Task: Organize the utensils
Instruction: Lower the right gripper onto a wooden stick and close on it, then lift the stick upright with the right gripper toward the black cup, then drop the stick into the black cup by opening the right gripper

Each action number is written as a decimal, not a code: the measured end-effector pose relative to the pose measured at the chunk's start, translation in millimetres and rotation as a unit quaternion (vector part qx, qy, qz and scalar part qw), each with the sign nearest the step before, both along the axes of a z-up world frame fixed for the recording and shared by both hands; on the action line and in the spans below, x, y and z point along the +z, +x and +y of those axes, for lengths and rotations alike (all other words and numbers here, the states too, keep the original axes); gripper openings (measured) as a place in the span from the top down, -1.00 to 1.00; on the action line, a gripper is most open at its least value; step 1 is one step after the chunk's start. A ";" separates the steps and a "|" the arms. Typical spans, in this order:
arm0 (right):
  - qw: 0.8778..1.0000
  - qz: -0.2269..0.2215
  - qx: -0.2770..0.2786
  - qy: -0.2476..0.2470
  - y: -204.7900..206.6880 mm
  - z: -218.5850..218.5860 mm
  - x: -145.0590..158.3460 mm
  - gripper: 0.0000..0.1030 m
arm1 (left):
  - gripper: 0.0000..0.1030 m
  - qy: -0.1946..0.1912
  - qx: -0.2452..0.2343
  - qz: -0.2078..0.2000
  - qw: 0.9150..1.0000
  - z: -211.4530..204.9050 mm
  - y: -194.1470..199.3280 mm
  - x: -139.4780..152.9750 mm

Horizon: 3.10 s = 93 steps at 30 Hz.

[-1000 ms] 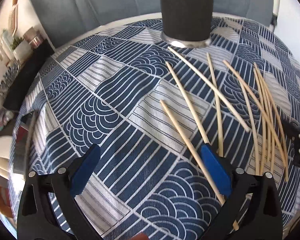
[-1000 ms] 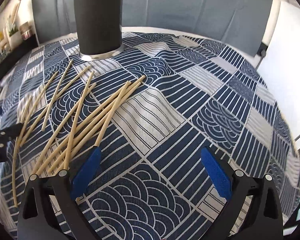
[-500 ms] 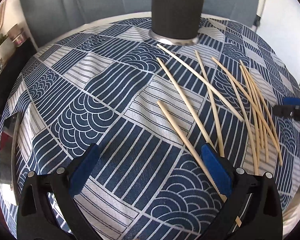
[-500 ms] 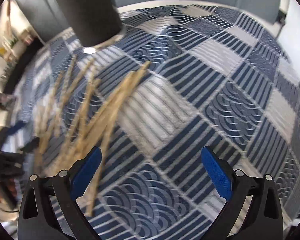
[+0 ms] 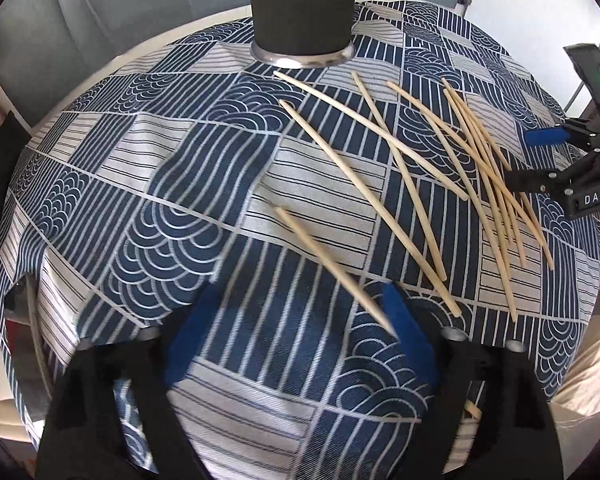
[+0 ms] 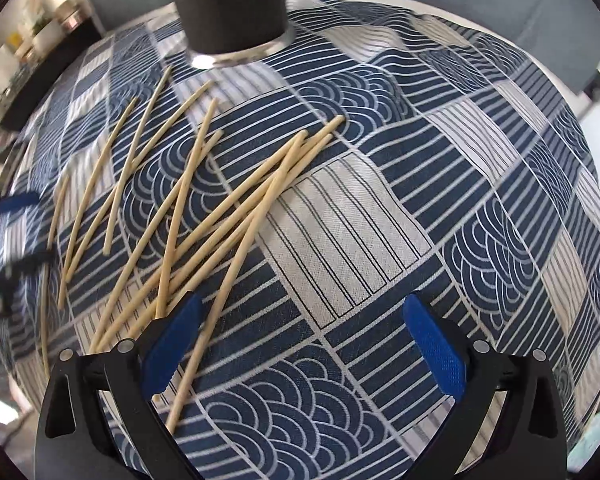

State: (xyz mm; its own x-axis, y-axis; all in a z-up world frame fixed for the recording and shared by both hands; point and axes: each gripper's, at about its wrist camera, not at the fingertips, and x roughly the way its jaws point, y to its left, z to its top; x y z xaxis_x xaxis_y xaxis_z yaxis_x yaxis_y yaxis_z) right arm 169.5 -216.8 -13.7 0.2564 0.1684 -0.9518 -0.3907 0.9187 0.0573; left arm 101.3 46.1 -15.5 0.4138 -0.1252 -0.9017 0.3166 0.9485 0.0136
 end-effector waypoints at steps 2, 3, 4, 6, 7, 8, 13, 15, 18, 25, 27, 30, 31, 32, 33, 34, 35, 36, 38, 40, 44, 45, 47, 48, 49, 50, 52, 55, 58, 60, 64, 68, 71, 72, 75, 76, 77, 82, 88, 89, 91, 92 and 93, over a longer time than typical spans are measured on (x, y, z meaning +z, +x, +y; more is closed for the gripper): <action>1.000 0.005 0.014 -0.002 -0.6 -4.2 1.2 -0.59 | 0.09 -0.003 0.007 0.003 1.000 10.5 0.7 3.1; 1.000 0.002 0.015 -0.001 -1.4 -9.9 7.0 -0.10 | 0.21 -0.007 0.011 0.006 1.000 15.2 2.1 4.0; 1.000 0.003 0.014 0.002 -2.3 -15.0 10.9 0.23 | 0.47 -0.009 0.017 0.009 1.000 21.0 3.8 5.0; 1.000 0.019 0.010 0.016 1.6 -29.8 11.3 0.86 | 0.76 -0.013 0.024 0.016 1.000 30.4 8.1 6.0; 0.999 0.020 0.010 0.024 0.8 -37.1 11.1 0.91 | 0.80 -0.026 0.026 0.023 0.999 35.3 10.2 6.3; 1.000 0.014 0.005 0.017 1.2 -40.7 11.0 0.91 | 0.81 -0.032 0.025 0.025 0.999 37.6 11.8 6.6; 0.997 -0.011 -0.040 0.067 -13.2 -70.2 23.5 0.91 | 0.91 -0.017 0.014 0.003 1.000 39.1 3.8 13.7; 0.994 -0.034 -0.050 0.088 -21.3 -81.4 38.3 0.91 | 0.92 -0.024 0.016 -0.013 1.000 39.4 -0.8 22.8; 0.991 -0.059 -0.051 0.108 -29.3 -93.2 58.0 0.91 | 0.92 -0.021 0.020 -0.032 0.999 39.5 -4.4 35.8; 0.986 -0.127 -0.016 0.105 -29.7 -82.7 98.0 0.91 | 0.93 0.005 0.022 -0.090 0.996 39.0 -3.2 77.4; 0.983 -0.142 -0.006 0.116 -28.5 -74.8 104.9 0.91 | 0.98 -0.002 0.025 -0.109 0.994 41.9 -0.4 87.8; 0.978 -0.156 0.004 0.139 -25.0 -65.6 111.9 0.91 | 0.99 -0.030 0.025 -0.129 0.991 46.1 2.0 98.3; 0.976 -0.161 0.007 0.146 -23.8 -61.4 114.0 0.90 | 0.99 -0.039 0.023 -0.140 0.989 47.5 2.0 102.9; 0.974 -0.165 0.012 0.153 -22.5 -57.2 115.7 0.91 | 0.99 -0.049 0.025 -0.154 0.986 49.4 2.4 108.1; 0.973 -0.168 0.014 0.157 -22.4 -53.0 116.8 0.90 | 0.99 -0.055 0.026 -0.161 0.985 49.9 2.7 110.6; 0.973 -0.168 0.018 0.159 -20.4 -48.5 116.6 0.91 | 0.99 -0.064 0.027 -0.165 0.984 51.1 4.7 112.0; 0.974 -0.164 0.022 0.157 -18.3 -43.5 114.7 0.91 | 0.99 -0.071 0.025 -0.161 0.984 50.8 7.5 110.3; 0.975 -0.160 0.024 0.154 -17.1 -39.1 112.9 0.91 | 0.99 -0.073 0.022 -0.154 0.985 50.2 9.4 106.7; 0.977 -0.150 0.029 0.149 -13.8 -31.5 107.3 0.91 | 0.99 -0.071 0.031 -0.136 0.988 50.7 16.4 95.9; 0.979 -0.139 0.036 0.145 -12.2 -25.4 102.4 0.91 | 0.99 -0.072 0.026 -0.105 0.991 48.5 22.2 83.2; 0.980 -0.136 0.051 0.138 -14.4 -15.8 95.0 0.91 | 0.72 -0.041 0.006 -0.067 0.997 36.7 28.1 59.8; 0.979 -0.136 0.054 0.139 -15.2 -14.6 93.8 0.91 | 0.65 -0.039 0.008 -0.060 0.997 37.0 29.8 55.6; 0.979 -0.137 0.057 0.140 -16.7 -12.0 92.6 0.91 | 0.44 -0.033 0.011 -0.037 0.999 37.1 36.3 43.4; 0.978 -0.138 0.057 0.143 -17.6 -11.9 92.6 0.91 | 0.44 -0.028 0.010 -0.032 0.999 36.6 37.6 39.5; 0.978 -0.139 0.057 0.144 -18.2 -12.3 93.1 0.91 | 0.44 -0.015 0.007 -0.022 1.000 34.3 39.5 33.0; 0.977 -0.141 0.057 0.146 -18.6 -12.6 94.2 0.91 | 0.44 -0.006 0.005 -0.017 1.000 32.9 41.0 27.7; 0.975 -0.150 0.055 0.153 -19.2 -14.8 98.5 0.91 | 0.44 0.007 0.012 -0.007 1.000 32.6 44.2 19.0; 0.971 -0.159 0.047 0.170 -19.1 -21.3 103.6 0.91 | 0.67 0.004 0.019 0.016 1.000 35.3 49.4 3.8; 0.968 -0.166 0.038 0.183 -18.8 -28.8 106.3 0.91 | 0.90 -0.013 0.037 0.011 0.999 45.2 51.0 4.2; 0.966 -0.173 0.028 0.191 -18.0 -34.3 108.7 0.91 | 0.90 -0.024 0.038 0.014 0.999 50.5 51.2 4.9; 0.963 -0.189 0.017 0.192 -14.5 -40.7 115.5 0.91 | 0.91 -0.039 0.047 0.014 0.998 58.4 54.2 9.6; 0.958 -0.209 0.014 0.195 -9.2 -43.4 129.7 0.91 | 0.91 -0.053 0.049 -0.003 0.997 63.3 54.1 25.5; 0.951 -0.232 0.021 0.202 -5.5 -41.8 148.9 0.91 | 0.91 -0.077 0.057 -0.029 0.995 70.9 55.9 47.1; 0.947 -0.243 0.024 0.208 -3.1 -40.1 158.2 0.91 | 0.91 -0.087 0.057 -0.036 0.994 72.8 56.6 53.8; 0.937 -0.263 0.023 0.227 2.8 -33.4 177.9 0.91 | 0.91 -0.119 0.053 -0.077 0.988 75.1 59.8 83.8; 0.935 -0.263 0.023 0.239 4.5 -31.8 182.8 0.91 | 0.91 -0.132 0.050 -0.096 0.985 74.6 60.7 94.8; 0.930 -0.260 0.023 0.260 6.5 -29.7 189.2 0.91 | 0.91 -0.151 0.043 -0.121 0.980 73.5 60.4 107.4; 0.911 -0.297 0.034 0.285 11.9 -4.5 219.4 0.91 | 0.90 -0.210 -0.013 -0.235 0.949 56.4 57.8 153.7; 0.895 -0.325 0.015 0.305 42.3 16.8 236.2 0.90 | 0.90 -0.298 -0.046 -0.321 0.898 43.6 81.7 183.4; 0.892 -0.326 0.013 0.311 47.2 18.7 237.7 0.90 | 0.90 -0.307 -0.048 -0.334 0.890 42.7 86.9 184.7; 0.888 -0.326 0.011 0.325 57.6 21.8 241.0 0.90 | 0.90 -0.315 -0.046 -0.360 0.877 35.9 106.7 187.4; 0.885 -0.328 0.011 0.330 61.8 23.2 242.1 0.90 | 0.90 -0.314 -0.046 -0.370 0.873 31.7 116.6 188.2; 0.881 -0.335 0.009 0.333 67.5 25.6 243.6 0.90 | 0.90 -0.313 -0.048 -0.377 0.870 26.8 126.0 189.0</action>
State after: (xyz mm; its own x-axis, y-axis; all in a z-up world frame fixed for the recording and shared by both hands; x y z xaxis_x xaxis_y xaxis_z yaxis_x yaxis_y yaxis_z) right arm 237.0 -191.2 229.9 0.7148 0.6425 -0.2760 -0.5566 0.7617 0.3316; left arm 227.3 72.9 173.5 0.8190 -0.5609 -0.1211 0.5198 0.8146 -0.2574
